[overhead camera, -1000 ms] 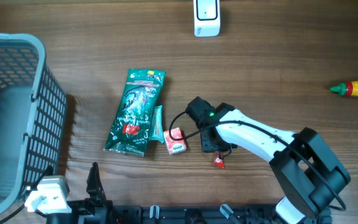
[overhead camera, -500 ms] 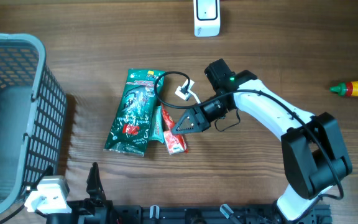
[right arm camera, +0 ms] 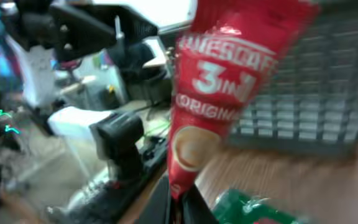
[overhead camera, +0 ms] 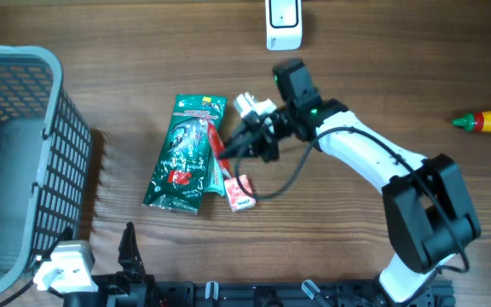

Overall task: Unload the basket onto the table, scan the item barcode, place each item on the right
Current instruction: 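Lift the Nescafe stick and carry it to the scanner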

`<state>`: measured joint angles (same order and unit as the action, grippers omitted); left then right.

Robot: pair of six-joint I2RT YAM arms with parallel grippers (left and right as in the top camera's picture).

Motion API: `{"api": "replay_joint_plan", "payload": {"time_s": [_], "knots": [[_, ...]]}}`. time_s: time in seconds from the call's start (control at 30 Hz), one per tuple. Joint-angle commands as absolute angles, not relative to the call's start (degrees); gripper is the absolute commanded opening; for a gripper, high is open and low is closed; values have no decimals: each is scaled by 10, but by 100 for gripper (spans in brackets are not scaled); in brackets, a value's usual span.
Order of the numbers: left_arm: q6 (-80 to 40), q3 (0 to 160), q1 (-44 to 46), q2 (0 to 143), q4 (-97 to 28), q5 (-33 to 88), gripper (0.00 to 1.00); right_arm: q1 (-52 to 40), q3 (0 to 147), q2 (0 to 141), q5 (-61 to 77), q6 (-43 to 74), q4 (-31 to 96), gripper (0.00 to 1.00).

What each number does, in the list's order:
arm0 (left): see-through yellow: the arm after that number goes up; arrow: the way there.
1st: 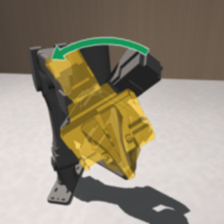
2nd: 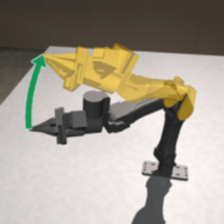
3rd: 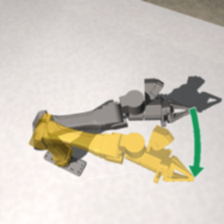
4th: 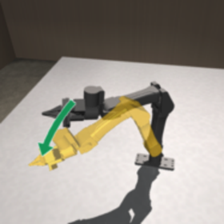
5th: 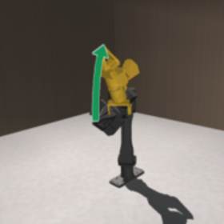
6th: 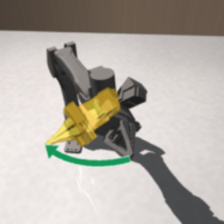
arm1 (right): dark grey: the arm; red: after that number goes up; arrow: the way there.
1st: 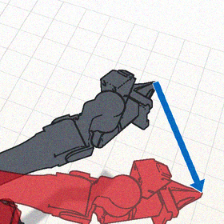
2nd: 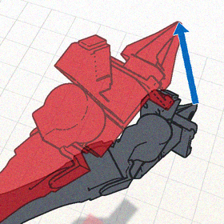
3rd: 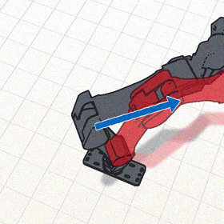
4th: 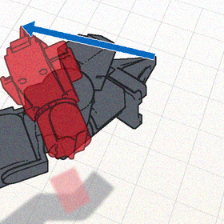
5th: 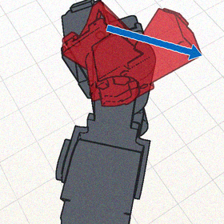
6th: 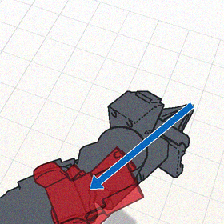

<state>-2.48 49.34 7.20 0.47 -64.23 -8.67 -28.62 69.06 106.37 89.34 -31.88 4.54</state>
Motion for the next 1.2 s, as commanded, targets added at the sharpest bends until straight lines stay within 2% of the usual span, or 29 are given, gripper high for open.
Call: {"api": "replay_joint_plan", "payload": {"time_s": [0.0,0.07,0.1,0.2,0.43,0.47,0.53,0.67,0.83,1.1,1.13,1.17], "knots": [[-26,494,69,3,-642,-84,100,-286,702,1061,930,-33,-255,5],[-26,494,69,3,-642,-84,100,-286,702,1061,930,219,-655,5],[-26,494,69,3,-642,-84,100,-286,702,1061,929,366,-932,5],[-26,494,69,3,-642,-84,100,-285,703,1042,929,338,-942,5],[-26,494,69,3,-642,-84,100,-284,703,1037,929,189,-948,5],[-26,494,69,3,-642,-84,100,-284,703,1036,928,98,-948,4],[-26,494,69,3,-642,-84,100,-284,703,1036,895,-11,-943,4],[-26,494,69,3,-642,-84,100,-284,703,1035,784,-177,-942,4],[-26,494,69,3,-642,-84,100,-293,703,1025,784,-425,-948,5],[-26,494,69,3,-642,-84,100,-293,703,1021,784,-433,-930,4],[-26,494,69,3,-642,-84,100,-293,703,1021,784,-414,-914,4],[-26,494,69,3,-642,-84,100,-293,703,1021,785,-348,-877,4]]}}
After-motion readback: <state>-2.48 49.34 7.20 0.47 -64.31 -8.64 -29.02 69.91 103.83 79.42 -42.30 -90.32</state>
